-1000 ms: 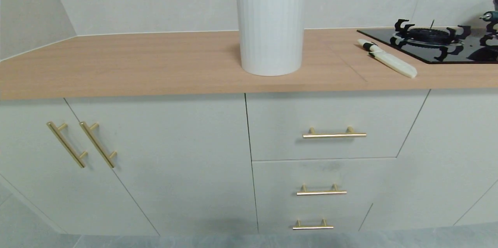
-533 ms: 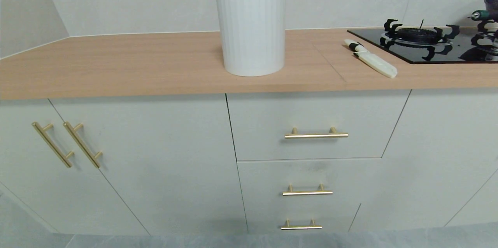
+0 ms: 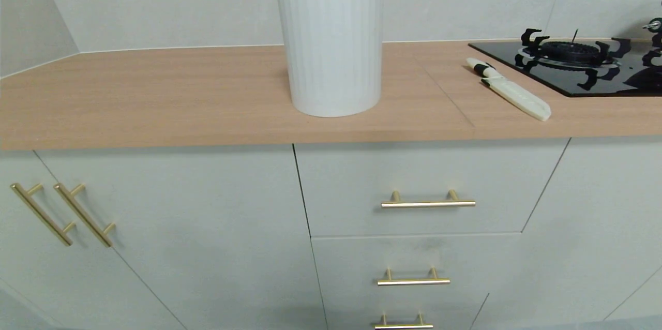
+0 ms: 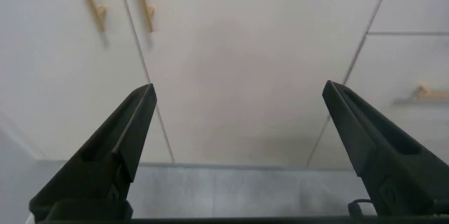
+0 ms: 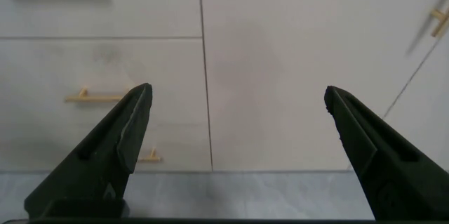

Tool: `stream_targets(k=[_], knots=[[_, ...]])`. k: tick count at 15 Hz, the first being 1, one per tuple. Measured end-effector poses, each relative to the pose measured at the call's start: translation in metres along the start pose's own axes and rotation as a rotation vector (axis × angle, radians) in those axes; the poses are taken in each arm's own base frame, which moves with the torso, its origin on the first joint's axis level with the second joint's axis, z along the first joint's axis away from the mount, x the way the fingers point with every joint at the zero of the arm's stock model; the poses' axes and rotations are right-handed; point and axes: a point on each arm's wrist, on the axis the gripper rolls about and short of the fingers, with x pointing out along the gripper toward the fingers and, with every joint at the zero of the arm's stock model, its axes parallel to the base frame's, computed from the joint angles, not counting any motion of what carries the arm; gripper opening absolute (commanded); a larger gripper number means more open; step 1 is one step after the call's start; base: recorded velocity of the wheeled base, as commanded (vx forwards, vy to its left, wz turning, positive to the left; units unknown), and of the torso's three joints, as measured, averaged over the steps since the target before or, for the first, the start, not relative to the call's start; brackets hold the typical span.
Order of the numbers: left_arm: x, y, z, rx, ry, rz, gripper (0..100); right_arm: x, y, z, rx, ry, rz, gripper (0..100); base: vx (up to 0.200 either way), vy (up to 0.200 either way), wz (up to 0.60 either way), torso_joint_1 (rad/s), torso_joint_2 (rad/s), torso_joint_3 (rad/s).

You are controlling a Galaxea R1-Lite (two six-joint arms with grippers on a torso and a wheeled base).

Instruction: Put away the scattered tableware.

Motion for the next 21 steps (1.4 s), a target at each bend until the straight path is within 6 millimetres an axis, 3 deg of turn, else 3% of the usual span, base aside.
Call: stream_targets(k=[9, 21], knots=[[0.0000, 0.0000, 0.0000, 0.000, 0.000, 0.000, 100, 0.0000, 0.0000, 0.0000, 0.000, 0.000, 0.000, 100, 0.022, 0.000, 0.00, 0.003, -0.02, -0.016], [0.0000, 0.0000, 0.0000, 0.000, 0.000, 0.000, 100, 0.0000, 0.0000, 0.0000, -0.001, 0.000, 0.002, 100, 0.000, 0.000, 0.00, 0.129, -0.42, -0.297]])
